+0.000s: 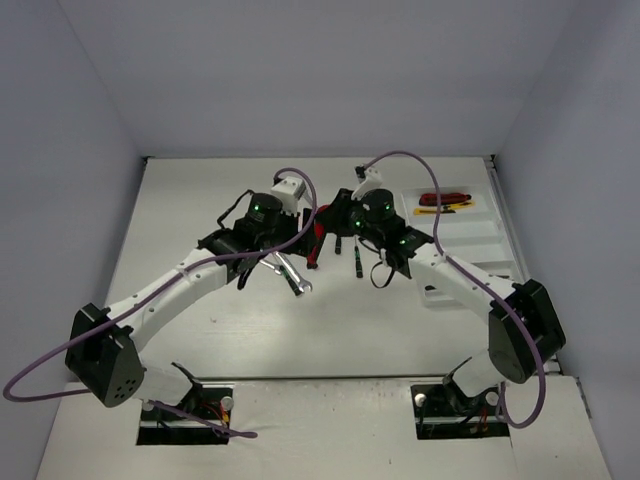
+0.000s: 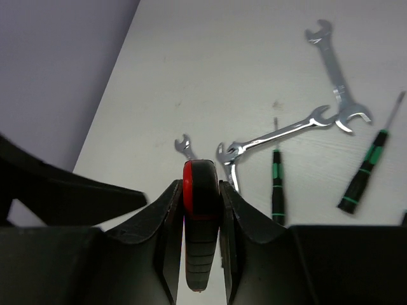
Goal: Sort the tools into containers
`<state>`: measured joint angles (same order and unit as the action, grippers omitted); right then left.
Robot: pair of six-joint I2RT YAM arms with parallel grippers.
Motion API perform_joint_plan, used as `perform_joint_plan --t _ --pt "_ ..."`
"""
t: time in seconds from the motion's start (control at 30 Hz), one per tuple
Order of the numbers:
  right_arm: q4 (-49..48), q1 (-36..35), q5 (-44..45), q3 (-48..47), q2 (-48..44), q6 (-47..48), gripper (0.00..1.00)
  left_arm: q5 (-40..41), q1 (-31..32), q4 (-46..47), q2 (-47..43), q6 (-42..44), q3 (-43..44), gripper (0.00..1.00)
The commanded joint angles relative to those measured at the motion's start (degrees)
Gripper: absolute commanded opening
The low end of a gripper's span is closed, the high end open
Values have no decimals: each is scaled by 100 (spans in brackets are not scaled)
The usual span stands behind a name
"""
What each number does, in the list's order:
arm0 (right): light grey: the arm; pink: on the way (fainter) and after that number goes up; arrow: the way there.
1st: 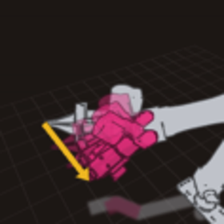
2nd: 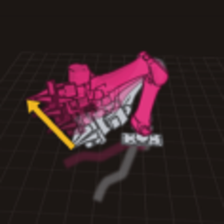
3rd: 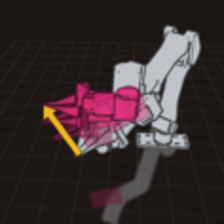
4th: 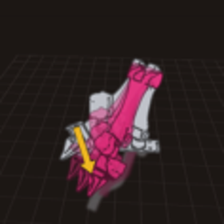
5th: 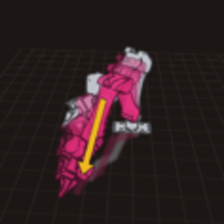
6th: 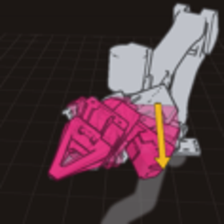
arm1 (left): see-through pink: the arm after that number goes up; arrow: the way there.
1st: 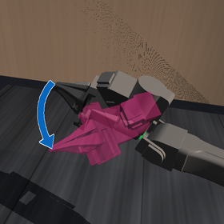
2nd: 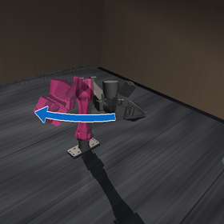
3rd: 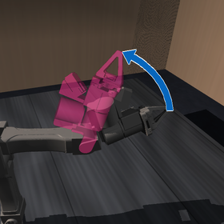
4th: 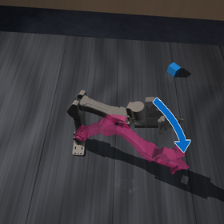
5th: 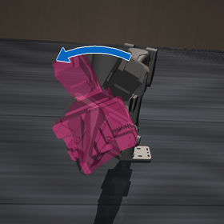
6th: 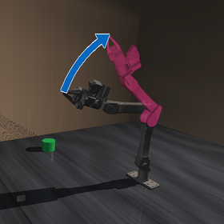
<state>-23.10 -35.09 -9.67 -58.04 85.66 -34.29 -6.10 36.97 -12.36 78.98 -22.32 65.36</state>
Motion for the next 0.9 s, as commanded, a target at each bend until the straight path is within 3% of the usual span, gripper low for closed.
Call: perform_joint_plan --t 0.0,0.13,0.37,0.6,0.77,0.87 --pt "-415 1093 247 -183 -330 72 0 1105 -288 -651 -261 -1 780 72" --pt "-467 2384 214 -304 -191 -44 0 1173 -1094 -1495 -422 -45 1127 76" --pt "-1223 4173 -186 -656 916 -749 0 1319 -2051 -1723 -1441 452 679 86" --pt "-1865 4579 -308 -1314 2249 -1156 0 1630 -2174 -1206 -2037 805 -209 87" --pt "-2057 4652 -479 -1585 2795 -1331 0 1624 -2212 -1363 -1968 832 -155 87" --pt "-2127 4657 -513 -1538 3012 -1480 6 1532 -2255 -1343 -2005 790 -187 87"
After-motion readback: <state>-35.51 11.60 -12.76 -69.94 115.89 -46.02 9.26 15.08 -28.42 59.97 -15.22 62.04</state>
